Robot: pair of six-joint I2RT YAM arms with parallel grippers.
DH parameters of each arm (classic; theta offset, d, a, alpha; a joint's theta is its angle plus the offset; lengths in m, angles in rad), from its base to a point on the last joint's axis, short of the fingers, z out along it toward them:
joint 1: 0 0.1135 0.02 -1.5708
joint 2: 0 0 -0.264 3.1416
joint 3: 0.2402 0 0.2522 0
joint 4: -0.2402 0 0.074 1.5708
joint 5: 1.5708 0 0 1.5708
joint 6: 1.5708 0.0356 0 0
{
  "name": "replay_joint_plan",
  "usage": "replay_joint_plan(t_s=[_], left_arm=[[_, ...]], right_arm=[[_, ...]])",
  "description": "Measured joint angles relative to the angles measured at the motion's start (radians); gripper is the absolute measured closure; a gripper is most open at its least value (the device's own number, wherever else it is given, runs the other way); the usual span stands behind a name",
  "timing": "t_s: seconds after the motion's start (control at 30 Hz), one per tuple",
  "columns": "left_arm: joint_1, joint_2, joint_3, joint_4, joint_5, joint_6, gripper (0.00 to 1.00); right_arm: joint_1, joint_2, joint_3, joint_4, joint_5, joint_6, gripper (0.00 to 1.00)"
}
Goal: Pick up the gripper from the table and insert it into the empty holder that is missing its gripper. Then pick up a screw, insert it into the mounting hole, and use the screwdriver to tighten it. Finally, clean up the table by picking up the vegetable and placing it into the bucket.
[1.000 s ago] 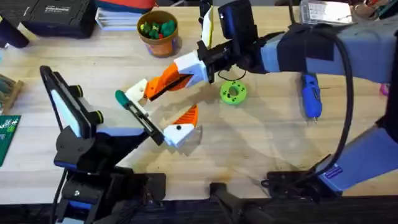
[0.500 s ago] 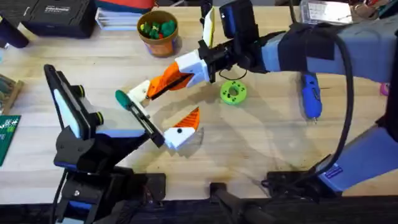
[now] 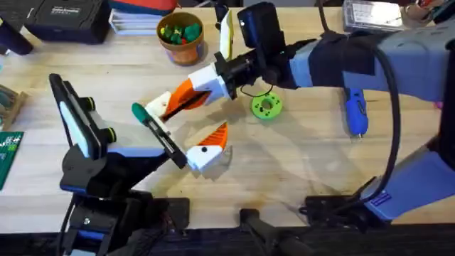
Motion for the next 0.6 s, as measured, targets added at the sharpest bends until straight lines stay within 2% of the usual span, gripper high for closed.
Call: replay_joint_plan(t_s=[0.6], left_arm=[[0.0,0.0,0.0,-0.001,0.0,-0.002,0.015]], right_arm=[[0.0,0.0,0.0,0.0,0.019,0.0,0.993]])
